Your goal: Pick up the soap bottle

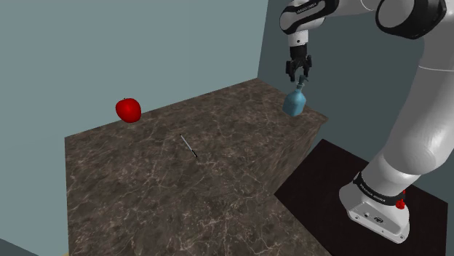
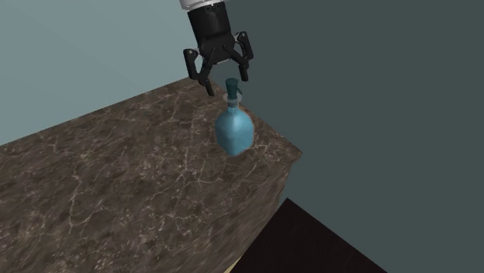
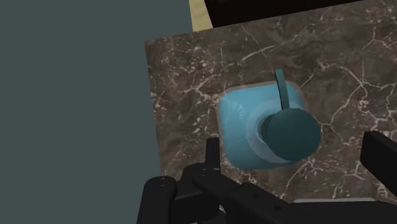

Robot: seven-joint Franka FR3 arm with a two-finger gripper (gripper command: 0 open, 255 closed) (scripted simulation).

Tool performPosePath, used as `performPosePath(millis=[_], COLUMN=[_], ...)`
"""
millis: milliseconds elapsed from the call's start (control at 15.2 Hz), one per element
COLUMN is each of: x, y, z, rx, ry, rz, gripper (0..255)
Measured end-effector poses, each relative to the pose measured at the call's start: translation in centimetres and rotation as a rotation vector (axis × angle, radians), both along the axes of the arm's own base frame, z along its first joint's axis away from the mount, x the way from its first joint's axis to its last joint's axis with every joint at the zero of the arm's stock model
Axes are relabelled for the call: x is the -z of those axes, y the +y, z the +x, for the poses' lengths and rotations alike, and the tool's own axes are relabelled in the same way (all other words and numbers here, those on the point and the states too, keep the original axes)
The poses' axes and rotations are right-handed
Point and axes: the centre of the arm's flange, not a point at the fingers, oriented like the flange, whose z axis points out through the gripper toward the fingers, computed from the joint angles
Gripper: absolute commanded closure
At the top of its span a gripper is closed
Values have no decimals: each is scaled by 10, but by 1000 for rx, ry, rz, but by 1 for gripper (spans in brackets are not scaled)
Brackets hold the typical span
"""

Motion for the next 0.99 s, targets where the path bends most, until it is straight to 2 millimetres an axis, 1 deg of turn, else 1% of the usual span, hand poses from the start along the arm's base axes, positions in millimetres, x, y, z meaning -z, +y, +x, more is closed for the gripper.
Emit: performPosePath(millis=[66,462,528,990], x=[6,35,37,39], y=[-4,-5,-5,-5], z=[2,4,4,5], rx=[1,1,1,1], ry=[2,4,4,2], rz=[1,2,2,1], gripper=[0,0,255,255])
